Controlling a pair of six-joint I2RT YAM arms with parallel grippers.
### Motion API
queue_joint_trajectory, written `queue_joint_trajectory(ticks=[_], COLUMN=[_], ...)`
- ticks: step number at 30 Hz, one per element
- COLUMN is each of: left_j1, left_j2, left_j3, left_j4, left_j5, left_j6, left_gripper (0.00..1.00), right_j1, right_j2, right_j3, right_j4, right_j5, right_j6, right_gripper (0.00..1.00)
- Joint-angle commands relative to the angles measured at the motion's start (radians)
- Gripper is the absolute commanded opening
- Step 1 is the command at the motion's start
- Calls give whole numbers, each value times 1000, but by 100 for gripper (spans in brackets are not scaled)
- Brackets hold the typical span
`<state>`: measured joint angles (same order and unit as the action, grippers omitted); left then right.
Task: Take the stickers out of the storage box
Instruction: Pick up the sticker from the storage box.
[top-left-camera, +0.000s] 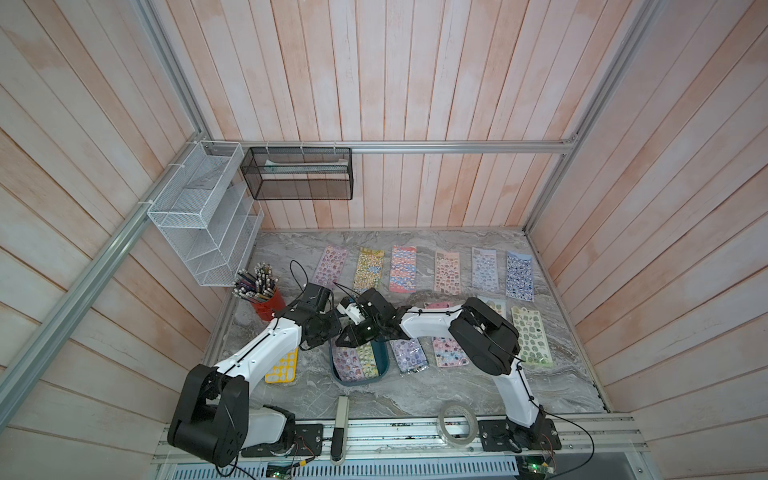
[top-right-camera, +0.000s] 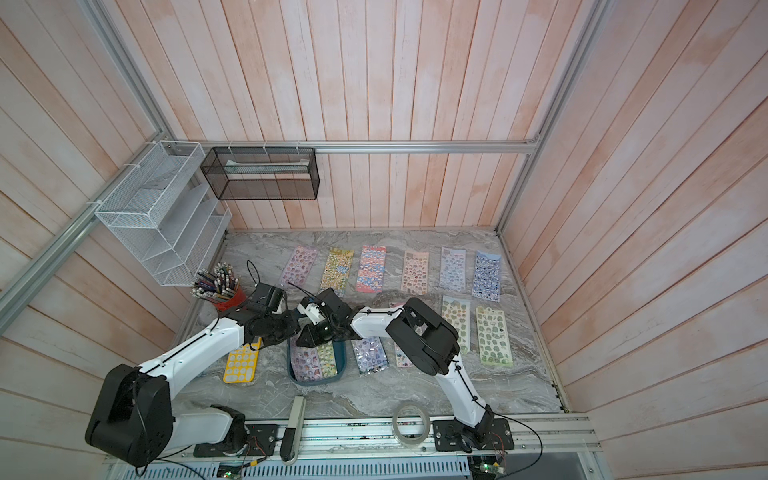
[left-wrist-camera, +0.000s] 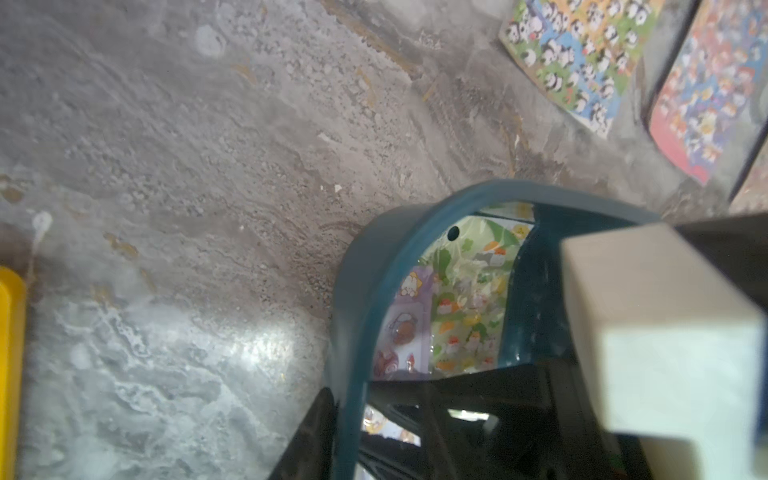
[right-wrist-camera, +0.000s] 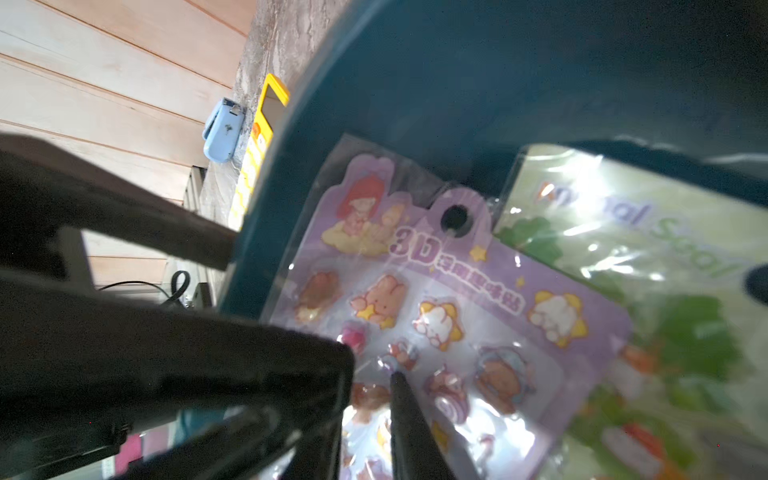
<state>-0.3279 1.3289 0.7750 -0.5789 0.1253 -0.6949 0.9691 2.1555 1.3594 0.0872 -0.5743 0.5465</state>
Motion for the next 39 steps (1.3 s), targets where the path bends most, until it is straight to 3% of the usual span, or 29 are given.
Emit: queue_joint_trajectory(ticks=[1, 4, 9, 18, 24, 27, 36, 39], left_j1=[-8, -9, -7, -6, -5, -6, -10, -10], left_j2=[4, 10, 16, 15, 4, 3, 6, 4], left_j3=[4, -3, -4, -4, 0, -3, -14, -6], left_j4=[29, 36, 36, 22, 13, 20, 59, 75], left_j5=[12, 5, -13, -46, -62, -56, -26, -13], left_j6=[-5, -9, -6, -3, -3, -8, -36, -41], left_gripper=[19, 4, 4, 3, 3, 3, 2, 26], right_j1=[5, 2, 0, 0, 14, 29, 31, 21], right_j2=[-37, -42, -69, -116, -71, -28, 107, 127], right_j3=[52, 61, 85, 142, 158, 182, 190, 150], right_j4=[-137, -155, -222, -533, -595, -598, -466, -379], right_j5=[121, 135, 214, 525, 567, 541, 244, 122], right_j6=[-68, -72, -81, -114, -101, -113, -71, -34], right_gripper=[23, 23, 26, 41, 45, 46, 43, 37])
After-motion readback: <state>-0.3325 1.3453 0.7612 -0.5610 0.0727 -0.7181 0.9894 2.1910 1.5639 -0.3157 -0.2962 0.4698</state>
